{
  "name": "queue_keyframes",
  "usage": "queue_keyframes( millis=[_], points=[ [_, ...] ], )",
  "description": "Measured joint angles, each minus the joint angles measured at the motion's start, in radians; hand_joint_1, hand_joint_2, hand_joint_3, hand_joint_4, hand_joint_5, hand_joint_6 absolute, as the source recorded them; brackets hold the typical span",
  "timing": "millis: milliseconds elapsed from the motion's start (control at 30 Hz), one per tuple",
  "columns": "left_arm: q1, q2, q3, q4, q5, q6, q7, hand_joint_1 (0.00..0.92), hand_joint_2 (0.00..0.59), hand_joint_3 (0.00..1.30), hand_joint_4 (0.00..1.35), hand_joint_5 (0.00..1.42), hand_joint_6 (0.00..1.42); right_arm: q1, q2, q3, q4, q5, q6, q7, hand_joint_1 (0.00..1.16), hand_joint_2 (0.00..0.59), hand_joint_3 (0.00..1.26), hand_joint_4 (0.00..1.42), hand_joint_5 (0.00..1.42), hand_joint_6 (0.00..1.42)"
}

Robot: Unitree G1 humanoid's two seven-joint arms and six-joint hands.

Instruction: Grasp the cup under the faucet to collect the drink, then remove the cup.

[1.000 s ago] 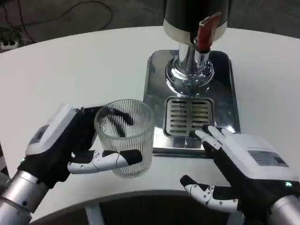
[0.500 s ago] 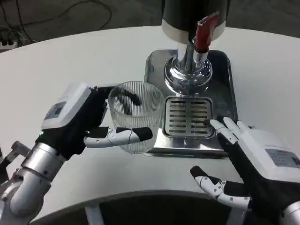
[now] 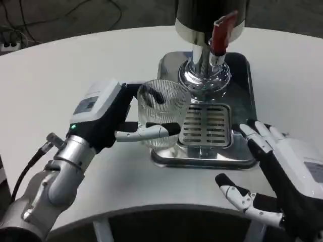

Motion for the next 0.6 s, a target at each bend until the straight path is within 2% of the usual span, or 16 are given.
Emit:
queue_keyframes(
  millis=[233,400,600],
  points=[
    [-0.117,-0.038,-0.070,0.170,0.031,0.009,0.104,0.558,0.249,1.05,1.26,1.42,1.42,0.043,-0.013,-0.037,-0.043,0.027,0.000,0.001,0.40,0.382,0.10,0.00,0.00,0.00],
    [-0.173,-0.070,-0.110,0.248,0.043,0.019,0.160,0.558,0.249,1.05,1.26,1.42,1.42,0.074,-0.018,-0.078,-0.065,0.049,0.000,0.005,0.40,0.382,0.10,0.00,0.00,0.00],
    [-0.228,-0.096,-0.152,0.313,0.044,0.027,0.198,0.558,0.249,1.05,1.26,1.42,1.42,0.107,-0.025,-0.106,-0.085,0.074,-0.003,0.006,0.40,0.382,0.10,0.00,0.00,0.00]
  ],
)
